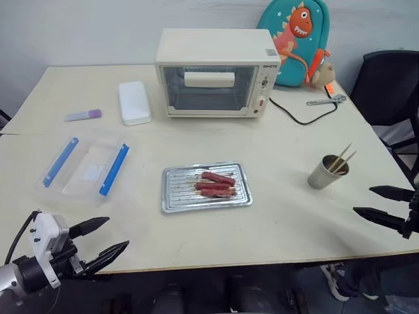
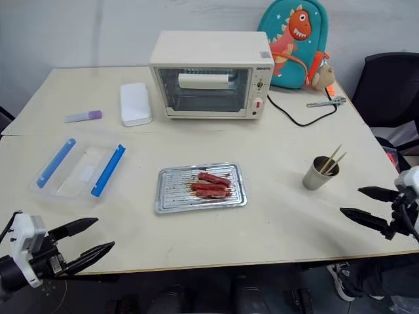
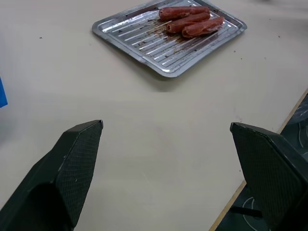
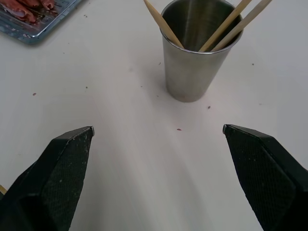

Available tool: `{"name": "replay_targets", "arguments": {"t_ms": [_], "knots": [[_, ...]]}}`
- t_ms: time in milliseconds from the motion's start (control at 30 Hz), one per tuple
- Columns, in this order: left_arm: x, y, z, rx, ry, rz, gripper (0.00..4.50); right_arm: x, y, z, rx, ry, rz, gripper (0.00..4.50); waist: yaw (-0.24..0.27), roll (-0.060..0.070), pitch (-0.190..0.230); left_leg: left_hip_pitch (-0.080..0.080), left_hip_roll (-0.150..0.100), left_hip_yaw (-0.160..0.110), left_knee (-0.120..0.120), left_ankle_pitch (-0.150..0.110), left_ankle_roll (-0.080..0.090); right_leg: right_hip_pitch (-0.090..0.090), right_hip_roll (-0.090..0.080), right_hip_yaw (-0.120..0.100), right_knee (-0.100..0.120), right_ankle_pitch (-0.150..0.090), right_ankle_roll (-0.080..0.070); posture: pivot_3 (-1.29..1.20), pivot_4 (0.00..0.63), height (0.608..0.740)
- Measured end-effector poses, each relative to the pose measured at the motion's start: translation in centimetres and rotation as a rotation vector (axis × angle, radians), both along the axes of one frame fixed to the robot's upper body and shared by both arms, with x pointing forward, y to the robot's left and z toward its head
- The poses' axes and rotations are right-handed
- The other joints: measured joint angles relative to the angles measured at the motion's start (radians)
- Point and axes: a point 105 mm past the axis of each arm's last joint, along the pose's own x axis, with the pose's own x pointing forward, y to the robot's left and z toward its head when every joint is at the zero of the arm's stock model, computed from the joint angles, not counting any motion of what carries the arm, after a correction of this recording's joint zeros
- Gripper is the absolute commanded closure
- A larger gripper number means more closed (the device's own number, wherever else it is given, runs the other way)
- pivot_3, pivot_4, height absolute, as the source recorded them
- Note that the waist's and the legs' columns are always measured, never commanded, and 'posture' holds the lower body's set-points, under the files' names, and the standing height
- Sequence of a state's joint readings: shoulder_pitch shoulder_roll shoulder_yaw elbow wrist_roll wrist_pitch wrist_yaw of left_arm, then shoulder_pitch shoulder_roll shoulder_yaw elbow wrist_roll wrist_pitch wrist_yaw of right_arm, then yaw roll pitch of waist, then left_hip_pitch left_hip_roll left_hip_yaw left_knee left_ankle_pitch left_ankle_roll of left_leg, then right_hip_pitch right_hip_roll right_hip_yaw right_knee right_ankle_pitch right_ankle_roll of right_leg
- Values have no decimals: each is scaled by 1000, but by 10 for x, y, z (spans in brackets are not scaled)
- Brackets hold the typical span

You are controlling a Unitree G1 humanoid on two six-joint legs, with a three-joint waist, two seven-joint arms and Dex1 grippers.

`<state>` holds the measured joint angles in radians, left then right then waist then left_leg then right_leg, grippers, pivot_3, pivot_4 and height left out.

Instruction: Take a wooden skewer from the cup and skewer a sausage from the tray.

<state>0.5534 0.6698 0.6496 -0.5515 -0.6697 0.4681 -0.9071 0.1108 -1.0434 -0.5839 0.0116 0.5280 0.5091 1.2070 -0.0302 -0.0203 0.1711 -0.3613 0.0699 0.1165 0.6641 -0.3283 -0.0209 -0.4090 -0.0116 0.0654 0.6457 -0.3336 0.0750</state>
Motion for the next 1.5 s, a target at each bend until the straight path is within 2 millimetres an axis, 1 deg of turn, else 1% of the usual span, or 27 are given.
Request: {"name": "replay_targets", "arguments": {"t_ms": [100,200,300,367,433,533,633,700,767,833,900,1100,1233,1267,1333,1367,1467,1500], "knots": [[0,0,0,8,1,3,36,0,2,0,-3,4,6,0,0,0,0,1,1,1,0,0,0,0,0,1,0,0,0,0,150,740],[1,2,-1,18,6,20,36,-1,6,-6,-7,31,15,0,-1,0,0,1,3,2,0,-1,-1,0,0,2,0,0,0,0,150,740],[2,3,-2,30,17,31,36,-1,8,-6,-12,36,13,0,-2,0,0,2,2,4,0,-1,-1,0,0,4,0,0,0,0,150,740],[3,5,-8,66,31,38,36,0,10,-6,-14,37,9,0,-1,0,0,3,2,4,0,-1,-2,0,1,5,0,0,0,0,150,740],[3,4,-10,63,42,31,36,0,10,-6,-10,42,-1,0,-2,0,0,3,3,5,0,-1,-2,0,1,5,0,0,0,0,150,740],[1,1,-10,47,44,7,36,1,12,-8,3,46,-14,0,-2,0,0,3,3,5,0,-2,-2,0,1,6,0,0,0,0,150,740],[3,4,-11,84,34,26,36,-1,14,-13,11,59,-24,0,-1,0,0,3,3,5,0,-2,-2,0,1,6,0,0,0,0,150,740],[8,3,-8,92,4,41,36,-1,17,-18,31,44,-53,0,-1,-1,-1,4,3,5,0,-2,-2,1,1,6,0,0,0,0,150,740],[11,-4,-5,86,-28,27,36,-4,24,-32,42,49,-75,0,1,-2,-1,3,5,5,0,-2,-3,0,1,6,0,0,0,0,150,740],[12,-8,-3,83,-39,15,36,-5,26,-36,49,46,-90,0,-1,-2,-1,4,7,7,0,-3,-3,0,1,8,0,0,0,0,150,740],[15,-9,0,78,-52,17,36,-2,27,-33,58,18,-112,0,-2,-2,-1,4,7,8,0,-3,-3,1,2,9,0,0,0,0,150,740],[26,-24,22,4,-108,-44,36,5,30,-18,79,-81,-159,0,-2,-2,-1,5,9,8,0,-3,-4,0,3,9,1,0,-1,0,150,740],[40,-41,50,-93,-151,-136,36,12,35,-7,142,-161,-208,0,2,-2,-1,5,9,8,1,-3,-5,1,3,9,2,0,-1,0,150,740],[45,-51,66,-108,-178,-207,36,16,41,1,185,-196,-212,0,2,-2,-1,5,8,8,2,-3,-5,0,3,9,3,0,-1,0,150,740],[48,-61,80,-105,-203,-277,36,19,47,10,211,-232,-205,0,0,-2,-2,6,8,9,1,-3,-5,0,3,9,3,0,-1,0,150,740],[49,-66,84,-103,-206,-313,36,21,49,16,216,-251,-204,0,-1,-1,-2,6,8,9,0,-3,-6,0,3,9,3,0,-1,0,150,740],[52,-78,86,-117,-186,-391,36,26,50,23,223,-283,-221,0,-5,-1,-2,6,6,10,0,-4,-7,-1,5,11,2,0,-1,0,150,740],[55,-83,86,-128,-178,-417,36,28,50,26,226,-297,-228,0,-5,-1,-2,6,6,10,0,-4,-7,-1,5,11,2,0,-1,0,150,740]]}}
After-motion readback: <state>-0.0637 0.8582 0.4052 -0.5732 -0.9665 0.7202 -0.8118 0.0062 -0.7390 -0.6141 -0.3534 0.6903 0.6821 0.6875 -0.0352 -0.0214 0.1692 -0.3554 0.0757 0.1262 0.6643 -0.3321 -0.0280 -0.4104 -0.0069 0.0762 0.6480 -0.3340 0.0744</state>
